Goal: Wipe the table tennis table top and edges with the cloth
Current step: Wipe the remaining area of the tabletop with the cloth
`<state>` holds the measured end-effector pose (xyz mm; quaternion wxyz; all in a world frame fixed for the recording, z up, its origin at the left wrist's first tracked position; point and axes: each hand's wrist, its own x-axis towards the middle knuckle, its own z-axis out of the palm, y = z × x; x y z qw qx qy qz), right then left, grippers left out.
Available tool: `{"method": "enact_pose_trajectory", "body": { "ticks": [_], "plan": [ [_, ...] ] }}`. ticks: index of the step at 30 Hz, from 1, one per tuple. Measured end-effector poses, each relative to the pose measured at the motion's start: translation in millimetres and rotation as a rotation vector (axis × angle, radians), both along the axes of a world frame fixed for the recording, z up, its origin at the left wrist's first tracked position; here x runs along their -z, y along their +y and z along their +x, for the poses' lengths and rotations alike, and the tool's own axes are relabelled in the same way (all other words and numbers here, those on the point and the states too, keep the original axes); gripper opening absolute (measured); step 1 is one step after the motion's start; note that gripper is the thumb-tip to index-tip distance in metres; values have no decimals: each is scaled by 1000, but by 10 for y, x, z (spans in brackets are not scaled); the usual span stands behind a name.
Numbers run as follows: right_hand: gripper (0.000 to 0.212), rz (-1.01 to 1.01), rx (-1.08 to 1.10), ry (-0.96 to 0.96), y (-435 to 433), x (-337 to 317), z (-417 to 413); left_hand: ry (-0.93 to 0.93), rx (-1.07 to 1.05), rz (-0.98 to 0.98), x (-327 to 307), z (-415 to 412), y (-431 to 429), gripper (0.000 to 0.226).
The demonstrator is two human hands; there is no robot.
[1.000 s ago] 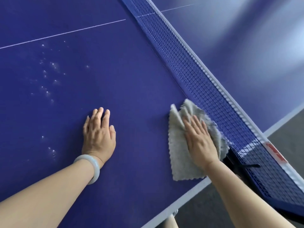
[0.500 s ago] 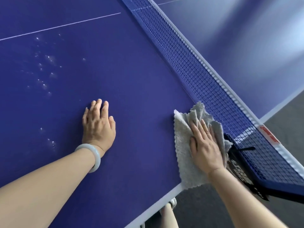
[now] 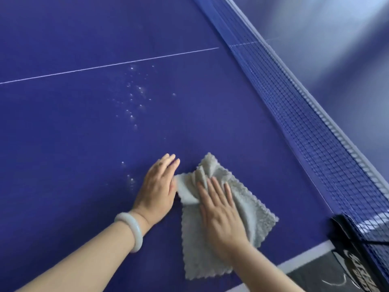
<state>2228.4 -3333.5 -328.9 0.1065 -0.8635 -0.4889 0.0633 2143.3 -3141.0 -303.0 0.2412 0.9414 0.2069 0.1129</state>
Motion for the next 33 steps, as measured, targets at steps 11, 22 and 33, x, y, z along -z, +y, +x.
{"method": "enact_pose_trajectory", "body": {
  "ticks": [11,22,33],
  "plan": [
    [59,-82,-260,-18,-46,-94,459,159,-121,135,92,-119,-170,46],
    [63,-234,494,42,685,-29,2168,212,-66,165,107,1124,246,57],
    [71,-199,137,-29,1352,-31,3088,208,-131,177,154,1634,347,55]
  ]
}}
